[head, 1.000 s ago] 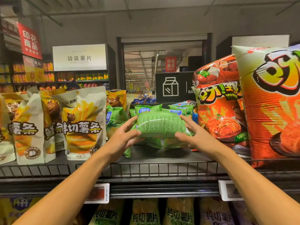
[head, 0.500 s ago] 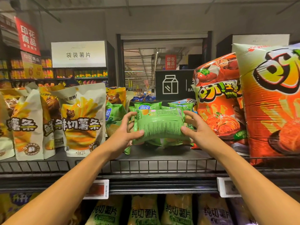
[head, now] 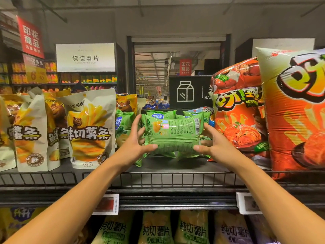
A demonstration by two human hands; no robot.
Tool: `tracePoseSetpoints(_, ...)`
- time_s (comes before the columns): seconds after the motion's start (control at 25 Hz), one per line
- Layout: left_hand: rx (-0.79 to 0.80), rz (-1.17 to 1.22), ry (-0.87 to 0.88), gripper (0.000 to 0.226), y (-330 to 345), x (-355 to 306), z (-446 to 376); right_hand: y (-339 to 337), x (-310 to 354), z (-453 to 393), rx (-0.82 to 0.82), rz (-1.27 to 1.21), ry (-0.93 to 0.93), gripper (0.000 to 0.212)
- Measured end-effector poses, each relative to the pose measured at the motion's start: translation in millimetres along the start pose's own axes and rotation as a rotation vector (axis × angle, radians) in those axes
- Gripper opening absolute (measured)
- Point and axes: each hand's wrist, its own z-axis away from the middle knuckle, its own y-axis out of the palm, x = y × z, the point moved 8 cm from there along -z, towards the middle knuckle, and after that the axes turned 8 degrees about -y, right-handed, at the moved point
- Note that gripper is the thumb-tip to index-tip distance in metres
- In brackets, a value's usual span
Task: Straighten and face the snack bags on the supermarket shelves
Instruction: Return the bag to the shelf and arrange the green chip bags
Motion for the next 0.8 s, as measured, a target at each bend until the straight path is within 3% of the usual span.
tracePoseSetpoints(0.44,-0.023,-0.027,0.032,0.105,-0.1,-5.2,2.4,-1.5,3.7,4.1,-0.022,-0.001,0.035,0.065)
tracePoseSetpoints(0.56,-0.052,-0.044,0.050,0.089,0.0,-9.9,6.5,-1.8,-1.7,0.9,-0.020,-0.008,0.038,0.047)
tracePoseSetpoints(0.68,-0.047,-0.030,0.086,0.060,1.5,-15.4,11.5,-2.6,-6.4,-0.6,-0.040,-0.002,0.071,0.043)
tracePoseSetpoints(0.8,0.018,-0.026,0.109,0.055,4.5,-16.4,13.5,1.3,-14.1,-1.2,-0.019,-0.056,0.131,0.042)
